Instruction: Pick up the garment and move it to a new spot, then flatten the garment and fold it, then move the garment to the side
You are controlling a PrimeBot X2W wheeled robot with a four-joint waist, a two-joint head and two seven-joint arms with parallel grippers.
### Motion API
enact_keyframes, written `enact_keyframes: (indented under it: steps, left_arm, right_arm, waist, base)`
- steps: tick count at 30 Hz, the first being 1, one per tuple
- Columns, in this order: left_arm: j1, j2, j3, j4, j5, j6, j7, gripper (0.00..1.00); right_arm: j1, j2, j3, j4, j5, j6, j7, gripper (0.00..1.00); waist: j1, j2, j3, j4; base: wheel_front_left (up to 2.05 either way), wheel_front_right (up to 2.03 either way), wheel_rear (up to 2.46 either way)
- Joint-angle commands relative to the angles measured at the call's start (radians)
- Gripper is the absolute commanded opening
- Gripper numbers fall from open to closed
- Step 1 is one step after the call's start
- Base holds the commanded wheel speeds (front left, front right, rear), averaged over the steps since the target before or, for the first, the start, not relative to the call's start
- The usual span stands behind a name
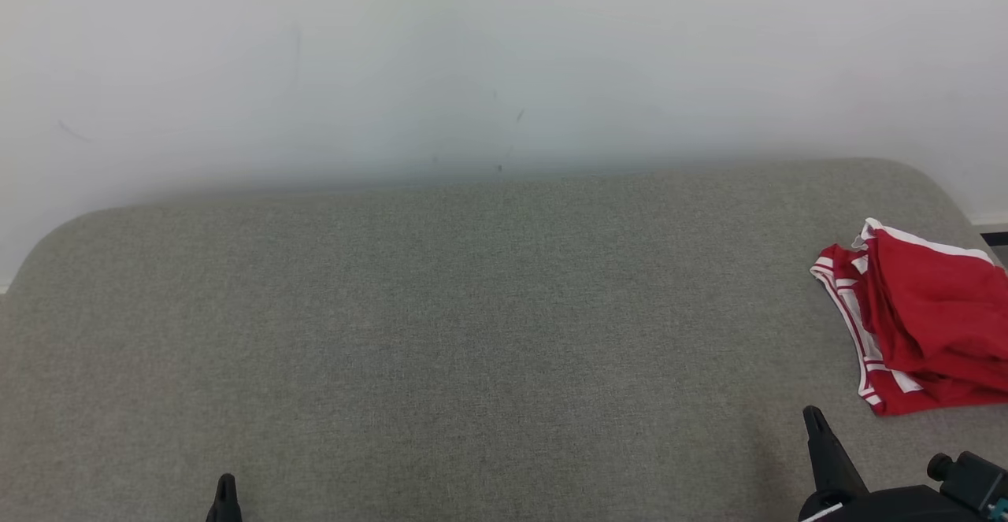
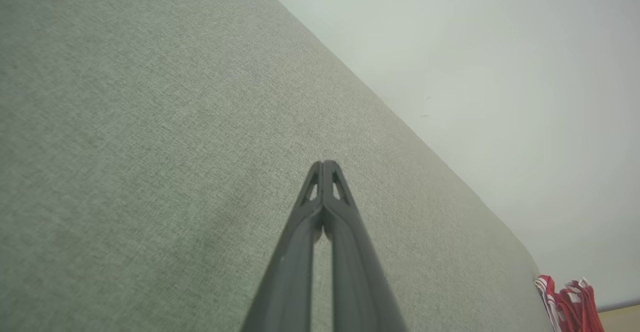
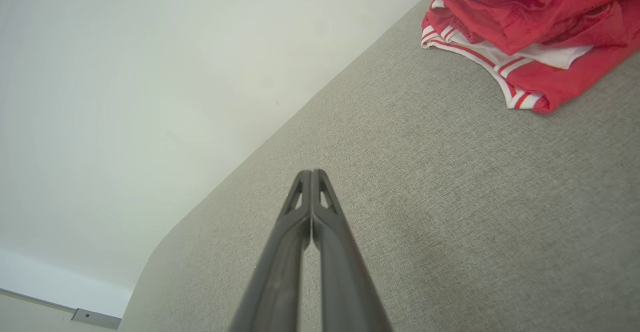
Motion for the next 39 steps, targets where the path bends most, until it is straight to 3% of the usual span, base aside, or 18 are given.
enact_keyframes:
  steps: [1, 39]
  left_arm:
    - [-0.026, 0.004, 0.005, -0.016, -0.036, -0.002, 0.009, 0.00]
    - [-0.082, 0.005, 0.021, -0.047, -0.445, -0.026, 0.117, 0.00]
  right_arm:
    - [-0.026, 0.000, -0.007, -0.010, 0.036, -0.001, 0.006, 0.00]
    - [-0.085, 0.019, -0.047, 0.015, 0.436, -0.001, 0.052, 0.00]
  waist:
    - [-0.0001, 0.0000, 0.001, 0.001]
    - [-0.0001, 0.0000, 0.023, 0.021]
  base:
    - [0.00, 0.00, 0.00]
    - [0.00, 0.00, 0.00]
